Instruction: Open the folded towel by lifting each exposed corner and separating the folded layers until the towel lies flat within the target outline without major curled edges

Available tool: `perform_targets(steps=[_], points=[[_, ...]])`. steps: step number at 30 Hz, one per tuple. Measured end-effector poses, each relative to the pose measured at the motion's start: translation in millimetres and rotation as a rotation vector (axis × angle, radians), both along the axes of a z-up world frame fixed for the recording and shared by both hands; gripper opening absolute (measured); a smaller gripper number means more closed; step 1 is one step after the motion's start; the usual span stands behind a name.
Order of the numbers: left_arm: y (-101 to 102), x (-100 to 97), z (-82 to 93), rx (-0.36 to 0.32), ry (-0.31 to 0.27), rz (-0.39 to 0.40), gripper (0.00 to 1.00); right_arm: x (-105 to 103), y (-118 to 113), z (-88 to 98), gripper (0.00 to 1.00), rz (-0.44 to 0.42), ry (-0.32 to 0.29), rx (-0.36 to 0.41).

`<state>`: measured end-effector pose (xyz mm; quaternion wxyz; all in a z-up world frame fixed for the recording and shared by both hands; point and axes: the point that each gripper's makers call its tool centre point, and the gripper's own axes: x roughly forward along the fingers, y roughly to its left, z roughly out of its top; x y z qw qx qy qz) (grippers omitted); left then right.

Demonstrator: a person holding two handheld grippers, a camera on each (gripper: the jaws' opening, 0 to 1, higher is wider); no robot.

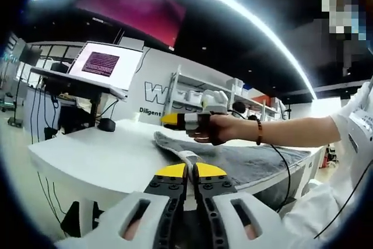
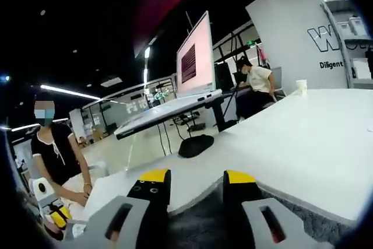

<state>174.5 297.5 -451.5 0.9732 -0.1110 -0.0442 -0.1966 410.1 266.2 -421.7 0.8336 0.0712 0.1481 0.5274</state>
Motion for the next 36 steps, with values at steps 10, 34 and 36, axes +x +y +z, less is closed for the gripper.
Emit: perform_targets(steps=[10,34,36], points=[[15,5.8,-19.7,0.036,0.089,0.085,0.00,3,-6,-4.8,0.31,0.010,-0.020,-0.042],[-8,9.4,2.6,0.096,0.007,0.021,0.07,-29,-20,-18.0,0.31,0.047,-0.103,-0.138],[-6,11.2,4.2,0.116,0.006,0.042,0.07,-32,-26,-29.8,0.30,0.053,-0.086,-0.200]])
